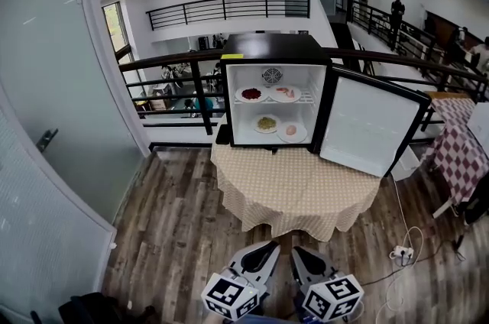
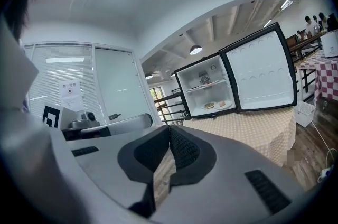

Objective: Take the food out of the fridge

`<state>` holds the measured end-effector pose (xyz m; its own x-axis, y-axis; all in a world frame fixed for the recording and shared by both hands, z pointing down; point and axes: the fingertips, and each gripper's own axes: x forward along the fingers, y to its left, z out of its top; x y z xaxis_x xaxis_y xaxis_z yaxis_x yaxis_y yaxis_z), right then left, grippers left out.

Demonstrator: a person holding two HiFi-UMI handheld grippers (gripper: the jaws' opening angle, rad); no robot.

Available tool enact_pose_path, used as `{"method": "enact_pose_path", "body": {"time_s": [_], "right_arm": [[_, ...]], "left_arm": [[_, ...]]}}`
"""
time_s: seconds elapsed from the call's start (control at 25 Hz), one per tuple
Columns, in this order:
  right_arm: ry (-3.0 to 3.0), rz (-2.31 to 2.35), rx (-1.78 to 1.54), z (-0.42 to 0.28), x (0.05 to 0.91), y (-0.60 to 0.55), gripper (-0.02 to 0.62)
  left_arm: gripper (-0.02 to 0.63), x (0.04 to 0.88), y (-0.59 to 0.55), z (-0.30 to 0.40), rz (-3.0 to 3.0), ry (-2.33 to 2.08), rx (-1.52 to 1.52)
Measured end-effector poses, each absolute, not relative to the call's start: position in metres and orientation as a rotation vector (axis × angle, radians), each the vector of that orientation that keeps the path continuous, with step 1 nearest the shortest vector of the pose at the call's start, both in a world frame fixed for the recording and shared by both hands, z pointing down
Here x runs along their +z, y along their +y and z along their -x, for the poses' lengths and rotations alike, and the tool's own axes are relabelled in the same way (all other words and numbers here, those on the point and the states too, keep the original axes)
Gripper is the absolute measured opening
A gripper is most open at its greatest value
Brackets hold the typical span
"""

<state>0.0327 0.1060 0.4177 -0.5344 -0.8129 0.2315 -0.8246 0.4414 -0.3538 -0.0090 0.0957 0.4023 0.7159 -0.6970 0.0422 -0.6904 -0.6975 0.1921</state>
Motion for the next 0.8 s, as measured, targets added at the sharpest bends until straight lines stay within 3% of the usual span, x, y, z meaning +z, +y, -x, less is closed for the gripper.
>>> {"method": "enact_pose_path", "body": {"time_s": [0.8], "right_arm": [[-2.516,-1.637,0.730,0.011,0.429,-0.025,0.018]], "left_arm": [[0.026,0.405,-0.040,0.055,-2.763,-0.981,0.004]]}}
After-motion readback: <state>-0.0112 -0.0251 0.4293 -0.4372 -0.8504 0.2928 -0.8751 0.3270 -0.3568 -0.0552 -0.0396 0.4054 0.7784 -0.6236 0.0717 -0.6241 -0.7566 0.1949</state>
